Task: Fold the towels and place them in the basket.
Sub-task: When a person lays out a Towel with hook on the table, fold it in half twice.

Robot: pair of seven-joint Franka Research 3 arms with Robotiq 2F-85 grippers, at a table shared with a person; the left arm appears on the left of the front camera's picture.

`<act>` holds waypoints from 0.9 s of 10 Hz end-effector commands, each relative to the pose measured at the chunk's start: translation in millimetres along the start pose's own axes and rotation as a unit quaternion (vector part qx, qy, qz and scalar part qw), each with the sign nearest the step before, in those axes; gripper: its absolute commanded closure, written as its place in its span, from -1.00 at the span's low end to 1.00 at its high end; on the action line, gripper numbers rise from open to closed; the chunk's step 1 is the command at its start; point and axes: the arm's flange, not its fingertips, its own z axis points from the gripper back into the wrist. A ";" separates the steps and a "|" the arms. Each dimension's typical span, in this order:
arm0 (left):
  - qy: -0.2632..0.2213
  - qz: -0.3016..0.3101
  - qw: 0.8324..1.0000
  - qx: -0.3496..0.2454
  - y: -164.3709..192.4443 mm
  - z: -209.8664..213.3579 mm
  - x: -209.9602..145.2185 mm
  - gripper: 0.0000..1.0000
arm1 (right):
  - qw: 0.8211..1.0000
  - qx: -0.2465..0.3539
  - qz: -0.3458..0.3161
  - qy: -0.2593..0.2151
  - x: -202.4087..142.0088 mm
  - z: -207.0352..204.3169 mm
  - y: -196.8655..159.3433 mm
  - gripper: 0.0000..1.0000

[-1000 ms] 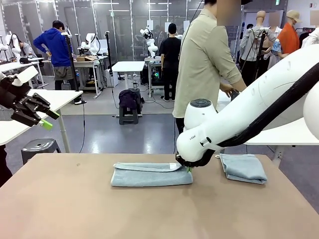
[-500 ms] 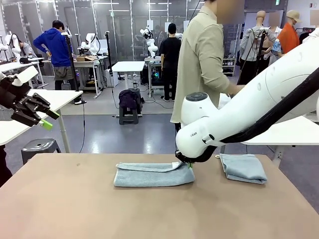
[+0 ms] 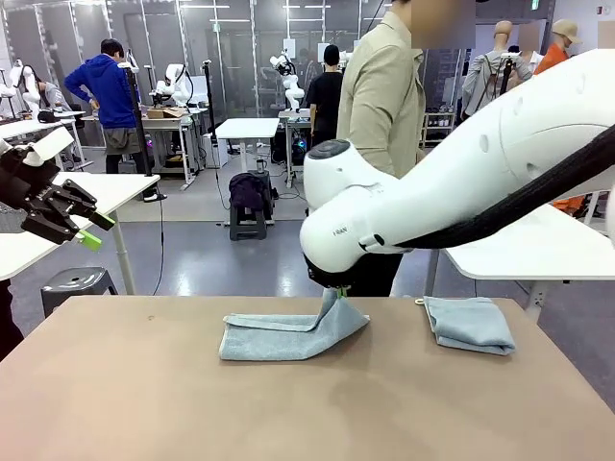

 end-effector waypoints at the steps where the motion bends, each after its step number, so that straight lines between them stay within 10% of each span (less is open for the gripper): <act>1: 0.006 -0.003 1.000 -0.002 -0.4 1.1 -0.1 -0.34 | 1.000 -0.025 -0.010 0.005 17.2 -11.9 15.0 0.96; 9: 0.006 -0.003 1.000 -0.002 -0.4 1.1 -0.1 -0.34 | 0.994 -0.035 -0.096 0.049 -27.6 -33.6 -23.2 0.96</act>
